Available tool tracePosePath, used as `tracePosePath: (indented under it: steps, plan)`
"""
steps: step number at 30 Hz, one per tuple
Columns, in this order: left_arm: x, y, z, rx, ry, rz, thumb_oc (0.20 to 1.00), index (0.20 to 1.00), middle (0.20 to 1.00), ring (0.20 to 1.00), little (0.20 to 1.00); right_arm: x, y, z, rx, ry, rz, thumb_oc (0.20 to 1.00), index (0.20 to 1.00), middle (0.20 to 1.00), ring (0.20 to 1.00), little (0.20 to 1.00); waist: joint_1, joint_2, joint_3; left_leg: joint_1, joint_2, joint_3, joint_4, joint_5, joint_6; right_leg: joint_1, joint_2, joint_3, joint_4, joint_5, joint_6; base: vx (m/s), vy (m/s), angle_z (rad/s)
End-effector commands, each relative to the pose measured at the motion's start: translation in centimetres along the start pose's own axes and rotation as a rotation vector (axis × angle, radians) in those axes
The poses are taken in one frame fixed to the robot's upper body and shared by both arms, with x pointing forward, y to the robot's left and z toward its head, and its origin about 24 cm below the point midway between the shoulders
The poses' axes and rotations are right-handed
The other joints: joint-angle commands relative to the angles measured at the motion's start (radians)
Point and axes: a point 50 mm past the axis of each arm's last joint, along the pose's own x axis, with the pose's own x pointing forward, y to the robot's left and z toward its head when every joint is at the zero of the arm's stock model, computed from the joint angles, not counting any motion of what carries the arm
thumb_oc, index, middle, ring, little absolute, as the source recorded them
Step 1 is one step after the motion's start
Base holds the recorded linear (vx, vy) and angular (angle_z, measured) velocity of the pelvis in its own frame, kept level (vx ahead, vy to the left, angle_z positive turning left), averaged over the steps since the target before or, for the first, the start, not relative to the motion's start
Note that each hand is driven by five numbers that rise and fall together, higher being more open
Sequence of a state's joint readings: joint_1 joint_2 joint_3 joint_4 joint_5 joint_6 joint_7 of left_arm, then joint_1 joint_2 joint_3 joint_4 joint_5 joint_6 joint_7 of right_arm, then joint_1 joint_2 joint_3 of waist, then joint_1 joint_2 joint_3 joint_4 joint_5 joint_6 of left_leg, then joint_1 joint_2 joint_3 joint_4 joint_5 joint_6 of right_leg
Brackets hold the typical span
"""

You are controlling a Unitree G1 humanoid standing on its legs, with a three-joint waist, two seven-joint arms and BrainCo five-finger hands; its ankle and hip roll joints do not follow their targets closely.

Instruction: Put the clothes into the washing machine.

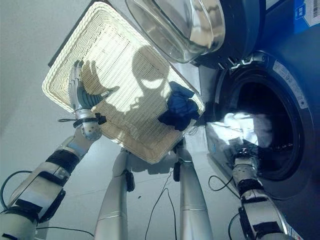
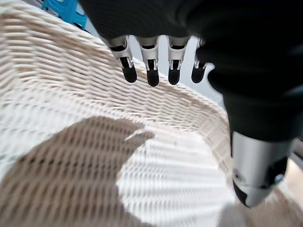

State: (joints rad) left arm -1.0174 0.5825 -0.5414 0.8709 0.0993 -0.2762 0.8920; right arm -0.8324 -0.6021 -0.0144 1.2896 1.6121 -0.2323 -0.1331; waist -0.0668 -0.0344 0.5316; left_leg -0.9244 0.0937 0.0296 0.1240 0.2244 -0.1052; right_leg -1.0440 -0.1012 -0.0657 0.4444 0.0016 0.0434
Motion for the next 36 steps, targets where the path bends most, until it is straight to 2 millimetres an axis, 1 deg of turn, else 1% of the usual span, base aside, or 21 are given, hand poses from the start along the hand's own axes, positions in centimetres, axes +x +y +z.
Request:
tracePosePath:
  steps: [1, 2, 3, 4, 7, 9, 10, 11, 12, 14, 15, 16, 17, 19, 23, 24, 26, 29, 33, 34, 36]
  plan:
    - [0.0, 0.6, 0.4, -0.028, -0.04, 0.028, 1.0, 1.0, 1.0, 1.0, 1.0, -0.4, 3.2, 8.3, 0.04, -0.296, -0.18, 0.2, 0.2, 0.2, 0.2, 0.2, 0.016, -0.016, -0.012, -0.033, -0.065, -0.026, 0.107, -0.121, -0.02, 0.076, 0.02, -0.074, -0.226, 0.194, 0.122, -0.02, -0.221, -0.1]
    - [-0.3, 0.8, 0.2, -0.012, -0.046, 0.024, 1.0, 1.0, 1.0, 1.0, 1.0, -1.5, 6.3, 10.9, 0.042, -0.431, -0.161, 0.2, 0.2, 0.2, 0.2, 0.2, 0.017, -0.025, -0.012, -0.034, -0.068, -0.038, 0.104, -0.125, -0.018, 0.076, 0.021, -0.077, -0.233, 0.197, 0.123, -0.01, -0.178, -0.03]
    - [-0.3, 0.9, 0.2, -0.008, -0.05, 0.023, 1.0, 1.0, 1.0, 1.0, 1.0, -2.0, 7.2, 11.9, 0.049, -0.493, -0.155, 0.2, 0.2, 0.2, 0.2, 0.2, 0.018, -0.028, -0.012, -0.033, -0.07, -0.041, 0.102, -0.126, -0.017, 0.076, 0.022, -0.078, -0.236, 0.199, 0.124, 0.0, 0.0, 0.0]
    - [-0.3, 1.2, -0.1, 0.0, -0.049, 0.025, 1.0, 1.0, 1.0, 1.0, 1.0, -3.3, 8.9, 13.5, 0.065, -0.623, -0.154, 0.2, 0.2, 0.2, 0.2, 0.2, 0.016, -0.03, -0.012, -0.03, -0.069, -0.043, 0.097, -0.127, -0.017, 0.078, 0.025, -0.078, -0.241, 0.199, 0.124, 0.0, 0.0, 0.0]
    - [-0.2, 1.3, -0.3, 0.007, -0.046, 0.023, 1.0, 1.0, 1.0, 1.0, 1.0, -4.5, 10.5, 15.1, 0.03, -0.731, -0.156, 0.2, 0.2, 0.2, 0.2, 0.2, 0.013, -0.032, -0.012, -0.02, -0.069, -0.047, 0.085, -0.126, -0.015, 0.086, 0.026, -0.073, -0.247, 0.196, 0.124, 0.0, 0.011, 0.0]
    - [0.5, 1.7, -0.3, 0.006, -0.047, 0.028, 1.0, 1.0, 1.0, 1.0, 1.0, -4.5, 10.7, 15.7, 0.018, -0.735, -0.159, 0.2, 0.2, 0.2, 0.2, 0.2, 0.011, -0.035, -0.012, -0.028, -0.07, -0.047, 0.082, -0.116, -0.014, 0.079, 0.023, -0.074, -0.251, 0.202, 0.122, 0.0, 0.0, 0.0]
    - [0.8, 1.9, -0.2, 0.006, -0.046, 0.03, 1.0, 1.0, 1.0, 1.0, 1.0, -4.3, 10.5, 15.8, -0.003, -0.726, -0.155, 0.467, 0.467, 0.467, 0.467, 0.467, 0.01, -0.036, -0.012, -0.029, -0.07, -0.047, 0.083, -0.117, -0.014, 0.078, 0.022, -0.074, -0.25, 0.201, 0.122, 0.0, 0.0, 0.0]
    - [1.0, 2.1, -0.4, 0.009, -0.043, 0.023, 1.0, 1.0, 1.0, 1.0, 1.0, -3.8, 10.2, 15.6, -0.056, -0.696, -0.151, 0.84, 0.84, 0.84, 0.84, 0.84, 0.013, -0.036, -0.012, -0.018, -0.067, -0.049, 0.086, -0.128, -0.014, 0.09, 0.024, -0.075, -0.247, 0.19, 0.122, 0.0, 0.0, 0.0]
    - [1.3, 2.1, -0.2, 0.007, -0.046, 0.022, 1.0, 1.0, 1.0, 1.0, 1.0, -3.0, 9.8, 14.9, -0.121, -0.618, -0.133, 1.0, 1.0, 1.0, 1.0, 1.0, 0.014, -0.036, -0.012, -0.02, -0.069, -0.051, 0.088, -0.128, -0.015, 0.088, 0.023, -0.075, -0.247, 0.19, 0.121, 0.0, 0.0, 0.0]
    - [1.7, 2.3, 0.0, 0.005, -0.052, 0.024, 1.0, 1.0, 1.0, 1.0, 1.0, -2.8, 9.7, 14.7, -0.16, -0.592, -0.134, 1.0, 1.0, 1.0, 1.0, 1.0, 0.013, -0.036, -0.012, -0.03, -0.072, -0.051, 0.085, -0.116, -0.013, 0.078, 0.021, -0.075, -0.251, 0.2, 0.119, 0.01, -0.009, 0.02]
    - [1.7, 2.2, 0.0, 0.008, -0.055, 0.012, 1.0, 1.0, 1.0, 1.0, 1.0, -2.0, 9.0, 13.7, -0.326, -0.536, -0.136, 1.0, 1.0, 1.0, 1.0, 1.0, 0.018, -0.033, -0.012, -0.023, -0.073, -0.054, 0.088, -0.125, -0.013, 0.085, 0.022, -0.077, -0.246, 0.192, 0.12, 0.02, -0.04, 0.04]
    - [1.8, 2.1, 0.2, 0.011, -0.062, 0.005, 1.0, 1.0, 1.0, 1.0, 1.0, -1.6, 8.5, 12.8, -0.413, -0.479, -0.152, 1.0, 1.0, 1.0, 1.0, 1.0, 0.022, -0.032, -0.012, -0.026, -0.077, -0.056, 0.092, -0.126, -0.011, 0.083, 0.021, -0.079, -0.244, 0.191, 0.12, 0.03, -0.045, 0.04]
    - [1.8, 2.1, 0.2, 0.011, -0.063, 0.003, 1.0, 1.0, 1.0, 1.0, 1.0, -1.5, 8.4, 12.7, -0.421, -0.473, -0.153, 1.0, 1.0, 1.0, 1.0, 1.0, 0.022, -0.032, -0.012, -0.026, -0.077, -0.057, 0.092, -0.126, -0.011, 0.083, 0.021, -0.079, -0.244, 0.191, 0.12, 0.02, -0.061, 0.05]
    - [2.0, 1.8, 0.6, 0.017, -0.071, -0.012, 1.0, 1.0, 1.0, 1.0, 1.0, -0.8, 7.1, 11.3, -0.633, -0.381, -0.214, 1.0, 1.0, 1.0, 1.0, 1.0, 0.03, -0.03, -0.012, -0.029, -0.081, -0.061, 0.095, -0.126, -0.007, 0.08, 0.018, -0.087, -0.238, 0.192, 0.119, 0.02, -0.063, 0.09]
    - [2.3, 1.6, 1.0, 0.018, -0.075, -0.018, 1.0, 1.0, 1.0, 1.0, 1.0, -0.7, 6.5, 10.8, -0.783, -0.37, -0.287, 1.0, 1.0, 1.0, 1.0, 1.0, 0.034, -0.024, -0.012, -0.031, -0.084, -0.061, 0.098, -0.126, -0.005, 0.079, 0.017, -0.091, -0.236, 0.193, 0.118, 0.01, -0.023, 0.08]
    - [2.5, 1.6, 1.3, 0.014, -0.078, -0.017, 1.0, 1.0, 1.0, 1.0, 1.0, -0.6, 6.3, 10.5, -0.993, -0.38, -0.331, 1.0, 1.0, 1.0, 1.0, 1.0, 0.035, -0.017, -0.012, -0.036, -0.086, -0.061, 0.101, -0.124, -0.003, 0.073, 0.015, -0.092, -0.231, 0.194, 0.119, 0.0, 0.003, 0.07]
    - [2.7, 1.5, 1.6, 0.005, -0.079, -0.016, 1.0, 1.0, 1.0, 1.0, 1.0, -0.6, 6.1, 9.9, -1.118, -0.372, -0.374, 1.0, 1.0, 1.0, 1.0, 1.0, 0.037, -0.007, -0.012, -0.041, -0.087, -0.057, 0.103, -0.124, -0.002, 0.066, 0.015, -0.089, -0.227, 0.191, 0.118, 0.01, 0.023, 0.07]
    - [2.8, 1.3, 1.8, -0.006, -0.078, -0.015, 1.0, 1.0, 1.0, 1.0, 1.0, -0.6, 6.4, 9.4, -1.182, -0.406, -0.369, 1.0, 1.0, 1.0, 1.0, 1.0, 0.038, 0.003, -0.012, -0.042, -0.087, -0.054, 0.105, -0.123, 0.0, 0.061, 0.015, -0.085, -0.221, 0.188, 0.117, 0.01, 0.037, 0.06]
    - [2.9, 1.2, 2.0, -0.017, -0.074, -0.006, 1.0, 1.0, 1.0, 1.0, 1.0, -1.0, 8.1, 8.7, -1.195, -0.532, -0.3, 1.0, 1.0, 1.0, 1.0, 1.0, 0.034, 0.009, -0.012, -0.047, -0.087, -0.049, 0.102, -0.124, 0.0, 0.053, 0.016, -0.079, -0.221, 0.186, 0.118, 0.0, 0.043, 0.01]
    - [2.8, 1.1, 2.0, -0.022, -0.067, 0.001, 1.0, 1.0, 1.0, 1.0, 1.0, -1.4, 9.1, 7.7, -1.218, -0.607, -0.247, 1.0, 1.0, 1.0, 1.0, 1.0, 0.029, 0.011, -0.012, -0.05, -0.087, -0.047, 0.101, -0.126, -0.002, 0.045, 0.017, -0.073, -0.219, 0.184, 0.119, 0.0, 0.051, -0.02]
    - [2.8, 1.1, 2.0, -0.028, -0.059, 0.009, 1.0, 1.0, 1.0, 1.0, 1.0, -1.7, 9.8, 6.7, -1.225, -0.66, -0.189, 1.0, 1.0, 1.0, 1.0, 1.0, 0.025, 0.011, -0.012, -0.049, -0.085, -0.042, 0.095, -0.124, -0.003, 0.044, 0.019, -0.069, -0.221, 0.182, 0.12, -0.01, 0.05, -0.03]
